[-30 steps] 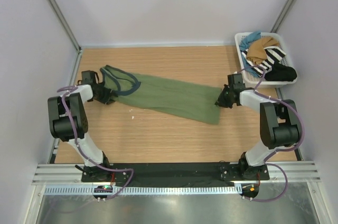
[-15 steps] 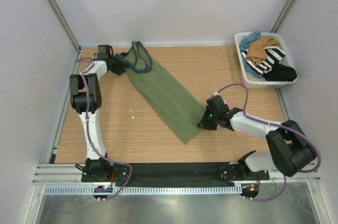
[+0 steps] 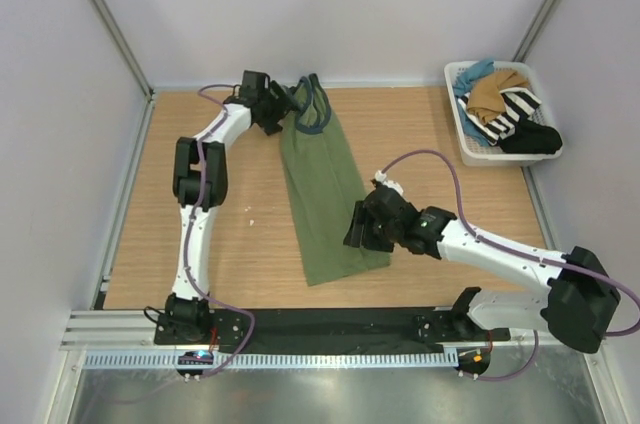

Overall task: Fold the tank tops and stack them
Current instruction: Fold the tank top

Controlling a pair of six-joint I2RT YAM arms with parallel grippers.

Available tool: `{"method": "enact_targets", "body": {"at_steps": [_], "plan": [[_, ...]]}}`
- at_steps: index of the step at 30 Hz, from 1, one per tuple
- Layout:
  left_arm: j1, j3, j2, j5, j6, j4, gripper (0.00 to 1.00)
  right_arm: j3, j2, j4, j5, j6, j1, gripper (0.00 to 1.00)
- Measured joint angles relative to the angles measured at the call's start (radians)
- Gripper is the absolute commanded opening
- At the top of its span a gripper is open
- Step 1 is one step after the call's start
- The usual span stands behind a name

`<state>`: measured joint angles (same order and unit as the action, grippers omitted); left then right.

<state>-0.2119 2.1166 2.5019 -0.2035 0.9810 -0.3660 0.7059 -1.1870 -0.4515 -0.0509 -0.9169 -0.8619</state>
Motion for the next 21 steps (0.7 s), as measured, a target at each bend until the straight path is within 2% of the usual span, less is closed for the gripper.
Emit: {"method": "enact_targets", "body": {"at_steps": [3, 7, 12, 15, 21], "plan": [[0.025, -0.148, -0.103, 0.028, -0.016, -0.024, 0.81, 0.104, -0.007, -0.024, -0.016, 0.091, 0.057, 0.60], [0.101, -0.322, -0.244, 0.056, -0.034, -0.061, 0.81, 0.174, -0.062, -0.008, 0.045, 0.215, 0.219, 0.57], [0.163, -0.428, -0.370, 0.068, -0.073, -0.073, 0.79, 0.287, -0.286, 0.010, 0.121, 0.344, 0.377, 0.50], [0.139, -0.560, -0.488, 0.068, -0.080, -0.071, 0.77, 0.390, -0.453, 0.042, 0.192, 0.389, 0.430, 0.47], [0.025, -0.894, -0.726, 0.043, -0.079, -0.029, 0.77, 0.589, -0.728, 0.102, 0.291, 0.426, 0.512, 0.55]]}}
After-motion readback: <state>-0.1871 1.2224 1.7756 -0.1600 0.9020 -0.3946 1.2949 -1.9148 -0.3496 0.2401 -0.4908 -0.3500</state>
